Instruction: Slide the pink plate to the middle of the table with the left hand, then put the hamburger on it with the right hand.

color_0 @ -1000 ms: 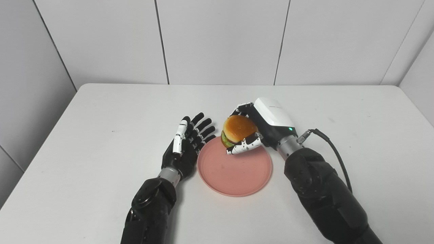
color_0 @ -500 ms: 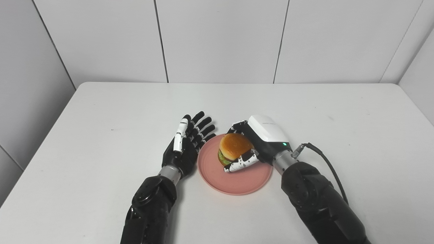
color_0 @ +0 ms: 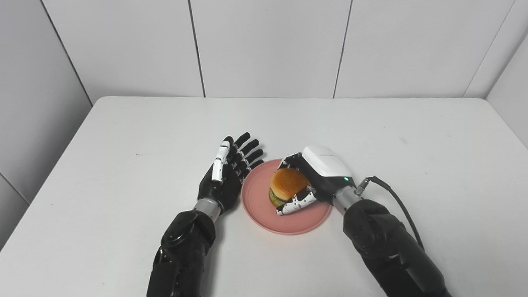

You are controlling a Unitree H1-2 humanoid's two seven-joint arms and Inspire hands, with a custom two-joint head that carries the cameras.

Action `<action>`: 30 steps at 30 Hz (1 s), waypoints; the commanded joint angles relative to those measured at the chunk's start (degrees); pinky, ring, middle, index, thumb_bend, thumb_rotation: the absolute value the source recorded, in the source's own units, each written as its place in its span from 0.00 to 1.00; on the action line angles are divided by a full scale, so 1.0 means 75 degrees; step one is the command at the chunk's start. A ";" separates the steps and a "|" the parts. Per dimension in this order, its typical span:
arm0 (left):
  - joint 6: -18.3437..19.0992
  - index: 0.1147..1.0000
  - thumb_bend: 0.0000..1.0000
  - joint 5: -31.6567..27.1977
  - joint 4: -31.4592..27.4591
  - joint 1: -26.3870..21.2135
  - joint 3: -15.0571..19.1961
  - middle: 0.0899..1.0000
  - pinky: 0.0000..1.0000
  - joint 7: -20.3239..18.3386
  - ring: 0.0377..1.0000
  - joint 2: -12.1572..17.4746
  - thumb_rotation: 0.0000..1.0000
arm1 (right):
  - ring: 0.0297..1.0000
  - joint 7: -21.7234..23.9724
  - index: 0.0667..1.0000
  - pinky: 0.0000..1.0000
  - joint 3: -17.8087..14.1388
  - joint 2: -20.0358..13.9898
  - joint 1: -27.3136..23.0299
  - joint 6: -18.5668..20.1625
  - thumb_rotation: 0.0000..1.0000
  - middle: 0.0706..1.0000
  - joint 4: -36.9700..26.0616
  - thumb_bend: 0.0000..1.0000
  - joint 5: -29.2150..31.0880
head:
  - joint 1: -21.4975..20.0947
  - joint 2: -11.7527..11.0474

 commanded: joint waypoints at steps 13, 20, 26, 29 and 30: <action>0.0208 0.90 0.35 0.0034 -0.0119 -0.0123 -0.0025 0.89 0.85 0.0074 0.88 -0.0015 1.00 | 0.88 0.0104 0.94 0.83 0.0116 -0.0150 -0.0324 -0.0642 0.52 0.92 -0.0195 0.82 -0.0201 | -0.0008 0.0021; 0.0120 0.89 0.35 0.0096 -0.0075 -0.0135 -0.0047 0.88 0.86 0.0068 0.88 0.0009 1.00 | 0.97 -0.0004 1.00 0.92 0.0107 -0.0155 -0.0327 -0.0773 0.70 1.00 -0.0209 0.94 -0.0414 | -0.0043 0.0012; 0.0087 0.89 0.35 0.0093 -0.0084 -0.0114 -0.0076 0.88 0.87 0.0015 0.88 0.0037 1.00 | 0.99 0.0099 1.00 0.93 0.0034 -0.0164 -0.0318 -0.0740 0.71 1.00 -0.0463 1.00 -0.0408 | -0.0095 -0.0007; 0.0112 0.90 0.34 0.0126 -0.0106 -0.0113 -0.0098 0.88 0.86 0.0033 0.87 0.0054 1.00 | 1.00 0.0246 1.00 0.93 -0.0021 -0.0206 -0.0334 -0.0730 0.74 1.00 -0.0662 1.00 -0.0343 | -0.0095 -0.0006; 0.0111 0.90 0.34 0.0138 -0.0104 -0.0118 -0.0107 0.88 0.86 0.0036 0.87 0.0062 1.00 | 1.00 0.0305 1.00 0.93 -0.0047 -0.0226 -0.0341 -0.0722 0.74 1.00 -0.0760 1.00 -0.0319 | -0.0101 -0.0016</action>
